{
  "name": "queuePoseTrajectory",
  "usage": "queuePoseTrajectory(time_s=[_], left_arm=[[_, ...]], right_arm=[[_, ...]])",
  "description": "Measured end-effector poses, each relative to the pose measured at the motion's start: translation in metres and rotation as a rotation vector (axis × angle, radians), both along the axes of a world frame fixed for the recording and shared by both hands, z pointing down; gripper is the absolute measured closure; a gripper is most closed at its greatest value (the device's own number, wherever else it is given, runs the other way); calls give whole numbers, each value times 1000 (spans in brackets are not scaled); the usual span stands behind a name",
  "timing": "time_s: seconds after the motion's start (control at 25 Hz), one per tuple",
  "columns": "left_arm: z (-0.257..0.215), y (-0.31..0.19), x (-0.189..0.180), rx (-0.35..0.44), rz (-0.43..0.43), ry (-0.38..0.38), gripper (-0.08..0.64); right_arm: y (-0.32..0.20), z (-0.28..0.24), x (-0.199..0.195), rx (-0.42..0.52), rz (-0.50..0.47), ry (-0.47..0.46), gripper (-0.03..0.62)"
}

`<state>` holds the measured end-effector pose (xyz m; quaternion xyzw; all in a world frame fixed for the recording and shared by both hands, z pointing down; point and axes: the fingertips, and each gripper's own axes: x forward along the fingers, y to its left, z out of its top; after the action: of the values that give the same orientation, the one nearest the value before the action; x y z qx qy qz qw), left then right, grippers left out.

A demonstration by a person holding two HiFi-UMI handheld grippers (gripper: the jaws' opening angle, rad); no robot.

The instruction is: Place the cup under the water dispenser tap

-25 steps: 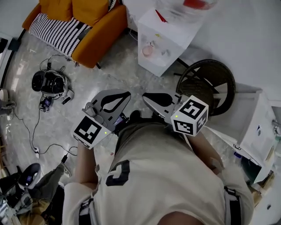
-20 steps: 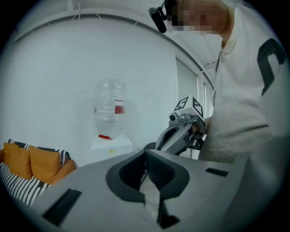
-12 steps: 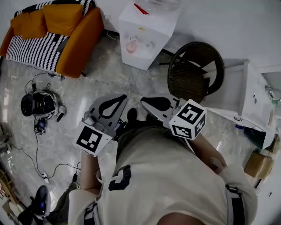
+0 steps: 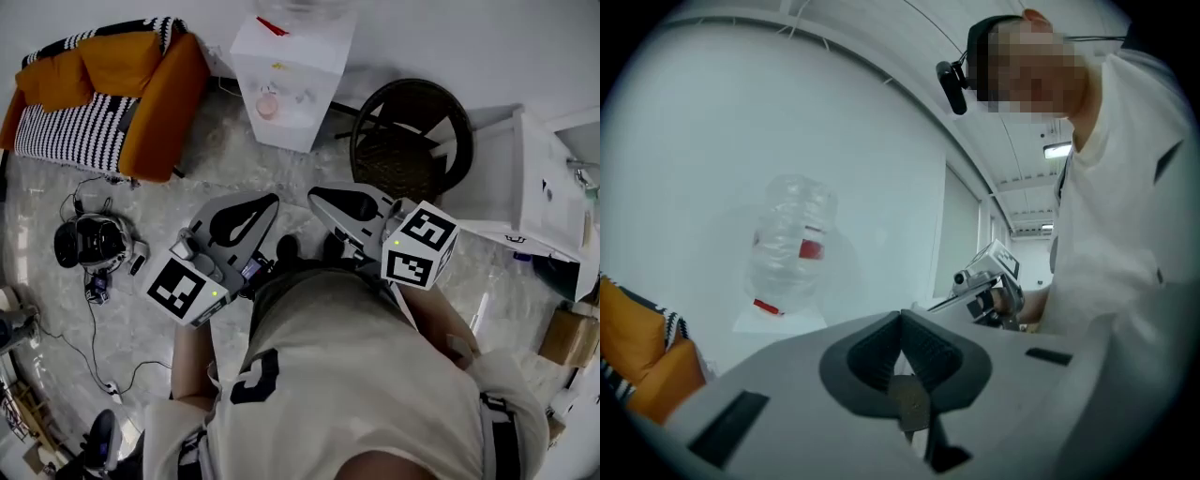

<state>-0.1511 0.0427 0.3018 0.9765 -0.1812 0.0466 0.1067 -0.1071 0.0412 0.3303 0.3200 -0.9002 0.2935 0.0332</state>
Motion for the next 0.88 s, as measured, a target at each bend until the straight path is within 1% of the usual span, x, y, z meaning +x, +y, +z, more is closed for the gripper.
queuePoseTrajectory(time_s=[0.12, 0.24, 0.36, 0.52, 0.88], left_arm=[[2, -1, 11, 52, -12, -63, 502], [5, -2, 14, 71, -31, -103, 502], [2, -3, 16, 88, -54, -110, 502], [0, 2, 18, 85, -80, -115, 502], [2, 5, 23, 91, -101, -149, 502]], right_arm=[[1, -2, 8, 21, -8, 5, 565], [2, -6, 8, 31, -22, -17, 565], [1, -13, 8, 45, -31, -40, 565], [4, -16, 10, 56, -51, -42, 565], [8, -17, 11, 63, -86, -43, 565]])
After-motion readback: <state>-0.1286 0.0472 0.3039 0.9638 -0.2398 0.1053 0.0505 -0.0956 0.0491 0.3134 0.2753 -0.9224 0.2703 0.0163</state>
